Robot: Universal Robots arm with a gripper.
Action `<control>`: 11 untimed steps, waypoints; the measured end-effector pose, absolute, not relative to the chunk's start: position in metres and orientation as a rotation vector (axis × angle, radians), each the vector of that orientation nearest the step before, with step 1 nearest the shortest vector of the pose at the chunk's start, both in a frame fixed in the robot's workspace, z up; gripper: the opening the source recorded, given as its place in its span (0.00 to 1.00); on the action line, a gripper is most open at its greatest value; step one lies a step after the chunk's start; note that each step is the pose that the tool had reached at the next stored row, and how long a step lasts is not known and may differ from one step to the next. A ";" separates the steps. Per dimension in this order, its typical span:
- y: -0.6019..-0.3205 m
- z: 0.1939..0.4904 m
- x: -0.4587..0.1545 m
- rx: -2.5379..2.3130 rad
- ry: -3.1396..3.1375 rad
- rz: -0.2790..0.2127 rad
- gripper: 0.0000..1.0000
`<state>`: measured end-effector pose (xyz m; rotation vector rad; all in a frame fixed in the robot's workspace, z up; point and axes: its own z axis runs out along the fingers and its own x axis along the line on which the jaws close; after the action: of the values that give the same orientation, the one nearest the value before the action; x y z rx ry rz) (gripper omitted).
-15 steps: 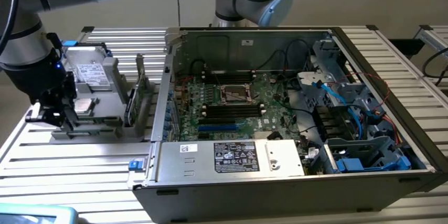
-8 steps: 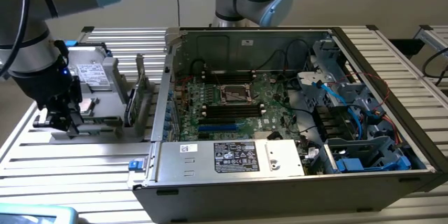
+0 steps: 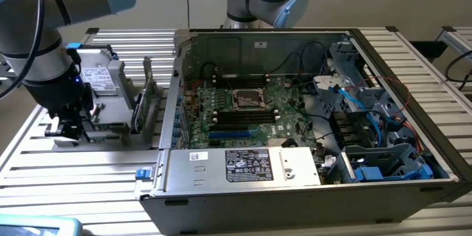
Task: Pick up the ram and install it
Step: 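Pick up the ram and move it above insertion slot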
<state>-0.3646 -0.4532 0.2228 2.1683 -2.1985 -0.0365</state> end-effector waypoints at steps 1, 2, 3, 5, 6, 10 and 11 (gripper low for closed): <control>-0.451 0.221 -0.365 2.168 -2.199 -0.036 0.36; -0.449 0.219 -0.365 2.168 -2.199 -0.036 0.36; -0.447 0.217 -0.365 2.168 -2.199 -0.036 0.36; -0.444 0.214 -0.367 2.168 -2.200 -0.036 0.36; -0.443 0.212 -0.369 2.167 -2.199 -0.036 0.36; -0.442 0.204 -0.374 2.168 -2.200 -0.036 0.36; -0.442 0.203 -0.374 2.168 -2.199 -0.036 0.36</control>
<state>-0.3736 -0.4423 0.2027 2.1675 -2.1993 -0.0360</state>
